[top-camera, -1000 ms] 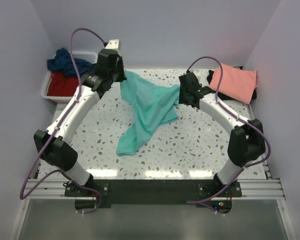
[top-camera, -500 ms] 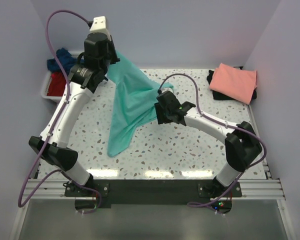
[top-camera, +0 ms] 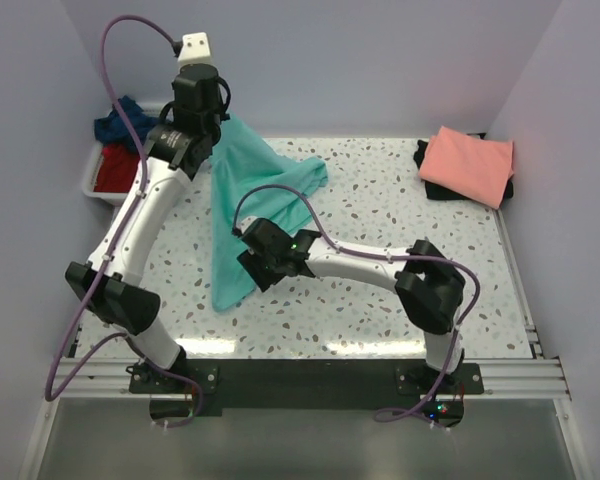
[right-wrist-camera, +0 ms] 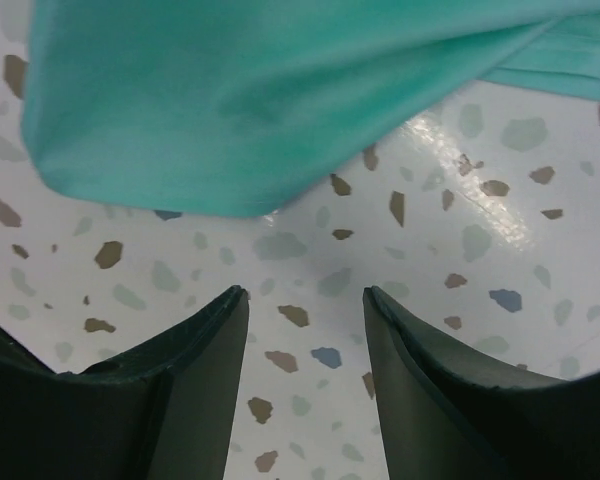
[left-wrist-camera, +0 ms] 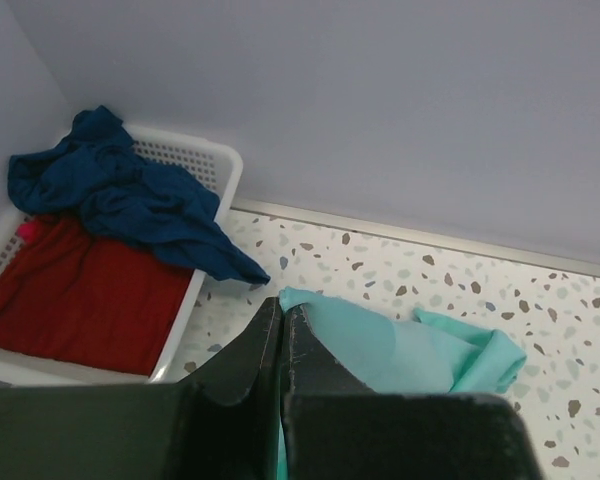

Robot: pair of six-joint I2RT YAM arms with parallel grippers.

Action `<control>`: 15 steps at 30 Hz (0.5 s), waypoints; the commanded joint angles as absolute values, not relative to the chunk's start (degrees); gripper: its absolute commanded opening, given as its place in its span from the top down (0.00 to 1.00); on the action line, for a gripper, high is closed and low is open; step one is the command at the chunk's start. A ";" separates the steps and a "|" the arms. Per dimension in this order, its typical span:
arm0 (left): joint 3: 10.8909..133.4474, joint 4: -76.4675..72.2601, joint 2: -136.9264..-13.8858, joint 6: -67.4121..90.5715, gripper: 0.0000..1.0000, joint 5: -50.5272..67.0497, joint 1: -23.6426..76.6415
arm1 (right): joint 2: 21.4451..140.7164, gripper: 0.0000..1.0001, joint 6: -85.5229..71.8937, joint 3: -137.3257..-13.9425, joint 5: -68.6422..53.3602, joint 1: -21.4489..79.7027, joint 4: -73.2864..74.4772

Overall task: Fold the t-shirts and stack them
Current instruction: Flatten the tshirt out

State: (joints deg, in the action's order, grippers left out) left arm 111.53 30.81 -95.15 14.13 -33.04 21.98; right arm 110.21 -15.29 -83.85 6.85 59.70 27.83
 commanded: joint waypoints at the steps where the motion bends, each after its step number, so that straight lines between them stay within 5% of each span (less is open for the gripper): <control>1: 111.63 28.39 -97.81 12.30 1.00 -34.28 19.34 | 110.83 0.46 -12.93 -90.34 5.97 62.39 28.74; 15: 104.86 30.24 -101.69 16.26 1.00 -32.43 14.86 | 121.63 0.45 -7.12 -103.70 5.63 69.78 33.13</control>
State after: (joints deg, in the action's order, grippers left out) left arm 104.81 31.79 -102.10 14.55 -32.62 16.75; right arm 119.20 -10.09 -99.90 6.39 68.82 30.44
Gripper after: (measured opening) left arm 0.021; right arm 0.550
